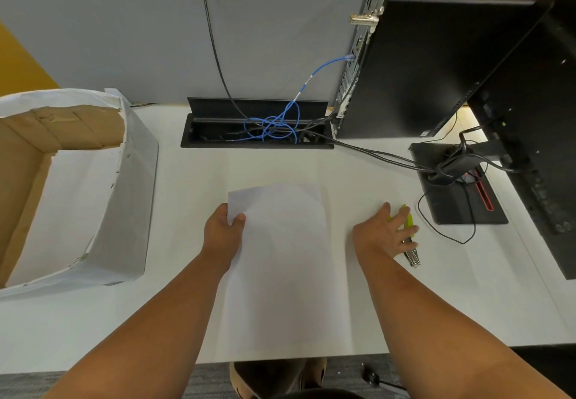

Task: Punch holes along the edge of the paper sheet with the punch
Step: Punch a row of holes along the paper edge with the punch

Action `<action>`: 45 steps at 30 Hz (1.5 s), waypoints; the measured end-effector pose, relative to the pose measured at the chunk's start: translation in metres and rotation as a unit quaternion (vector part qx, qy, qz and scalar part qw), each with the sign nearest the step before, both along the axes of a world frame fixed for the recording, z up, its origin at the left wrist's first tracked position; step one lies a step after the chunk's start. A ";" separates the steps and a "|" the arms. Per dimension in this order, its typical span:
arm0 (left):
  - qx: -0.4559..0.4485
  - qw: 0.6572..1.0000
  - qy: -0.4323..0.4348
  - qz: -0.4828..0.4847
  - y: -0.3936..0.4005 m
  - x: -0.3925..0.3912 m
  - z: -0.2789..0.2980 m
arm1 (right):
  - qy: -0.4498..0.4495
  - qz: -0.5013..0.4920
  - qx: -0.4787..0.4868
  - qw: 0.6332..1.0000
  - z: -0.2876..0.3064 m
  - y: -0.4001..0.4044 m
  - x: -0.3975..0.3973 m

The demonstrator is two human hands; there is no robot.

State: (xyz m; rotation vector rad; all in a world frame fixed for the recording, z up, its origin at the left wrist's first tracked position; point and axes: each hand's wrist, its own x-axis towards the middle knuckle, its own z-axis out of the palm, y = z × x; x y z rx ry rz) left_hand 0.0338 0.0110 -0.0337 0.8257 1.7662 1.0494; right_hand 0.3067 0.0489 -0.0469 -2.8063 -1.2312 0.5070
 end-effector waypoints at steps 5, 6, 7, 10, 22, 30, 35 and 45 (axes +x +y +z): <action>0.002 1.000 0.007 -0.003 0.000 0.001 0.001 | -0.001 0.012 0.009 1.000 0.000 -0.002 -0.005; 0.001 1.000 0.006 -0.004 0.000 0.001 0.001 | -0.002 0.020 0.016 1.000 0.001 -0.003 -0.005; -0.001 1.000 0.007 -0.005 0.000 0.000 0.000 | -0.001 0.028 0.025 0.999 0.002 -0.004 -0.007; -0.007 1.000 0.012 -0.009 -0.001 -0.001 -0.002 | 0.003 0.046 0.052 0.998 0.003 -0.007 -0.011; -0.006 1.000 -0.001 -0.002 -0.004 0.000 0.003 | 0.171 0.063 0.210 0.960 0.018 0.003 -0.036; -0.012 1.000 -0.001 -0.012 -0.008 -0.001 0.005 | 0.643 -0.068 0.188 0.739 0.056 0.016 -0.077; -0.019 0.999 0.018 -0.021 -0.008 -0.001 0.005 | 0.772 -0.151 0.111 0.608 0.040 0.009 -0.084; -0.044 0.996 0.067 -0.042 -0.004 -0.003 0.002 | 0.755 -0.174 0.100 0.624 0.014 0.002 -0.085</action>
